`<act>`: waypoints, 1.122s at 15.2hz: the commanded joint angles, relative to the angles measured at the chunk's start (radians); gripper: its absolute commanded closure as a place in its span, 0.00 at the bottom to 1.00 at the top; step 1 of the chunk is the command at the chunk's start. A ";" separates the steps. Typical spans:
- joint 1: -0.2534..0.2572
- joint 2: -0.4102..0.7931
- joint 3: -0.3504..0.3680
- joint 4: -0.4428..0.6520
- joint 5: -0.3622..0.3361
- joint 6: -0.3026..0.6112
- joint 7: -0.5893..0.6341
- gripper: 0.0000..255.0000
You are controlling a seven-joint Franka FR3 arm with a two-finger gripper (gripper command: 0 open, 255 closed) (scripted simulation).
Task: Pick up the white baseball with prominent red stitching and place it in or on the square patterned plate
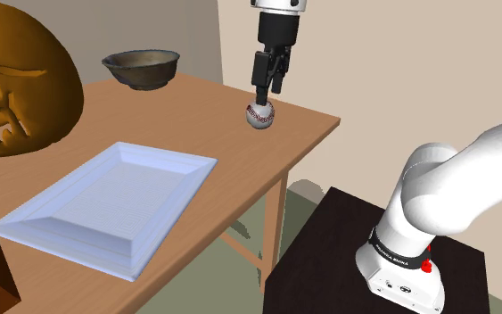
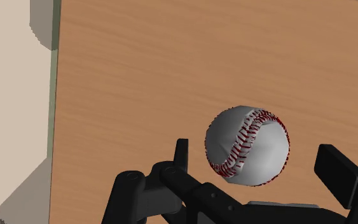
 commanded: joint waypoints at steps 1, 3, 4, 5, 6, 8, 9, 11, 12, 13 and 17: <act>0.005 0.016 0.011 0.012 0.002 0.014 0.002 0.00; 0.006 0.012 0.013 -0.019 0.004 0.040 0.002 0.00; 0.006 0.010 0.014 -0.034 0.005 0.053 0.001 0.00; 0.007 0.008 0.015 -0.049 0.006 0.067 0.001 0.00; 0.007 0.007 0.017 -0.063 0.007 0.080 0.000 0.00; 0.008 0.005 0.019 -0.086 0.009 0.100 0.000 0.00; 0.008 0.005 0.019 -0.086 0.009 0.100 0.000 0.00; 0.008 0.005 0.019 -0.086 0.009 0.100 0.000 0.00; 0.008 0.005 0.019 -0.086 0.009 0.100 0.000 0.00; 0.008 0.005 0.019 -0.086 0.009 0.100 0.000 0.00; 0.008 0.005 0.019 -0.085 0.009 0.100 0.000 1.00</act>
